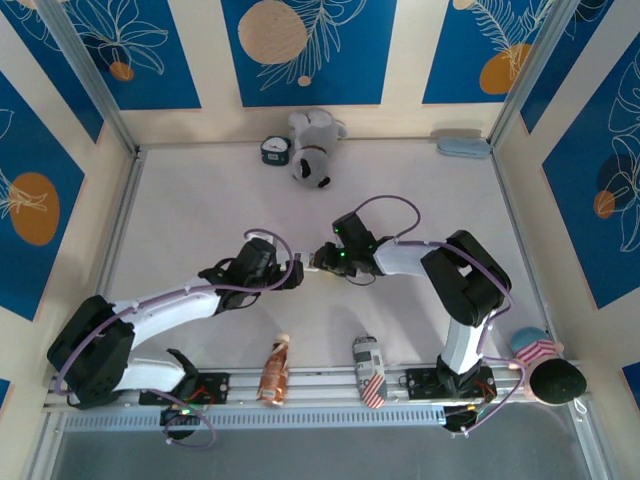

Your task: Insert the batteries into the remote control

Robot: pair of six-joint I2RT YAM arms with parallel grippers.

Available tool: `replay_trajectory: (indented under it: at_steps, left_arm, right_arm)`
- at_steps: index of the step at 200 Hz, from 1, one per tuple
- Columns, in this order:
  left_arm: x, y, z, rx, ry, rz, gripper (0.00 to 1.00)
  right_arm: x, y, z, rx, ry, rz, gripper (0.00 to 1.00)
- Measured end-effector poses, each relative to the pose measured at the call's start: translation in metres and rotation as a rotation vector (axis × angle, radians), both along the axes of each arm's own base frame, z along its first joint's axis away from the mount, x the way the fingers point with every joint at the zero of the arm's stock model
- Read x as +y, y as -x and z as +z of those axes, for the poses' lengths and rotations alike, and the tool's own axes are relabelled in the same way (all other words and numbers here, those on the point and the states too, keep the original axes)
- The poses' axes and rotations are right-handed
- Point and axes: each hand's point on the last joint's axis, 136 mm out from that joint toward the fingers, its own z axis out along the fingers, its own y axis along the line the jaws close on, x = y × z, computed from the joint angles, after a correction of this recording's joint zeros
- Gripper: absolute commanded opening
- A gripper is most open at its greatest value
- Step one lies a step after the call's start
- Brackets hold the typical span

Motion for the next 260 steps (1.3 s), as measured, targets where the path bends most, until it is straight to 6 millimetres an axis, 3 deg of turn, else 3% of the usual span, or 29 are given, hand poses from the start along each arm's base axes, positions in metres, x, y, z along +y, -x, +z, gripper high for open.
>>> replay_trajectory:
  at_steps: [91, 260]
  left_arm:
    - [0.002, 0.001, -0.002, 0.006, 0.004, -0.001, 1.0]
    - [0.012, -0.006, 0.0, 0.013, 0.032, 0.03, 1.0]
  right_arm:
    - [0.003, -0.009, -0.003, -0.031, 0.034, 0.022, 0.31]
    - [0.008, -0.012, -0.004, -0.157, 0.154, 0.155, 0.19]
